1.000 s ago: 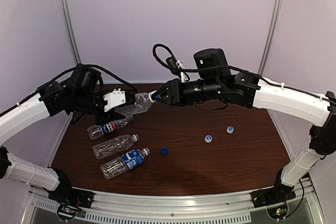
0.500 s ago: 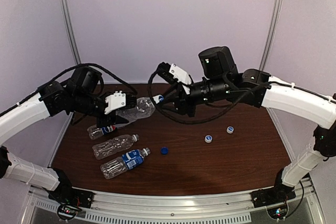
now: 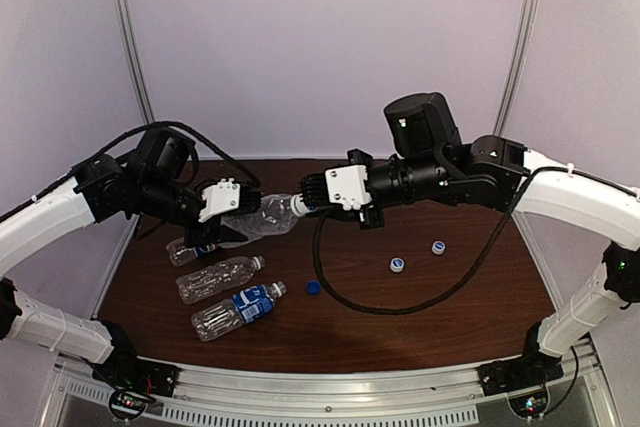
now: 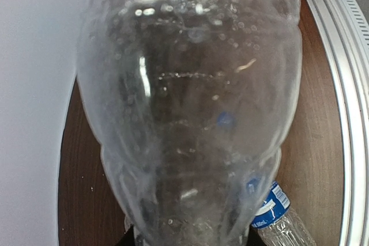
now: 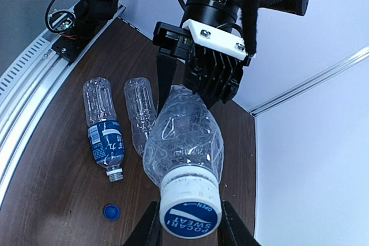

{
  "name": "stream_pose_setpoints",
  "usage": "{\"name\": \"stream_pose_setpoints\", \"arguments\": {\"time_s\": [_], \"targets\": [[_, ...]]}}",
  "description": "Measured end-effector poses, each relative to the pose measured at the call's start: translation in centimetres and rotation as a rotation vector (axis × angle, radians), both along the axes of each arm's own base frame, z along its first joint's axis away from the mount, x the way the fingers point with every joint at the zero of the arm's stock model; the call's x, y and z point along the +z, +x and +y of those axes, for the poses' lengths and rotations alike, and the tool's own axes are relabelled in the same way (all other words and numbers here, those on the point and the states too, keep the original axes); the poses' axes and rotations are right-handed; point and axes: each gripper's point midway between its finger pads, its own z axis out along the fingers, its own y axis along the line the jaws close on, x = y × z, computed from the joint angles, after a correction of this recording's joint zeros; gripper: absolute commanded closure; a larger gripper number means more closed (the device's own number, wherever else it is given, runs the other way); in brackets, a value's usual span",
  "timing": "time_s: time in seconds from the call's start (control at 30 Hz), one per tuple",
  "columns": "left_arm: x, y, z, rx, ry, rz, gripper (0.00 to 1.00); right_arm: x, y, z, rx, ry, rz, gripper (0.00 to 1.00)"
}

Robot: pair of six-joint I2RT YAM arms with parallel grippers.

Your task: Unscrew the bottle caps

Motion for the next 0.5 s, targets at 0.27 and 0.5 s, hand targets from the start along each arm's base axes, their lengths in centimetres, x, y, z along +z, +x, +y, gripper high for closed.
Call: {"name": "stream_pose_setpoints", "arguments": {"time_s": [0.27,0.5], "targets": [[-0.4,0.0,0.5,0.020,0.017,0.022,0.71,-0.2,0.2,0.4,-0.048,0.027,0.022,0.00],[-0.5,0.3,0.8,0.047,0.017,0.028,0.71,2.0,1.1,0.3,-0.205,0.178,0.248,0.00]]}}
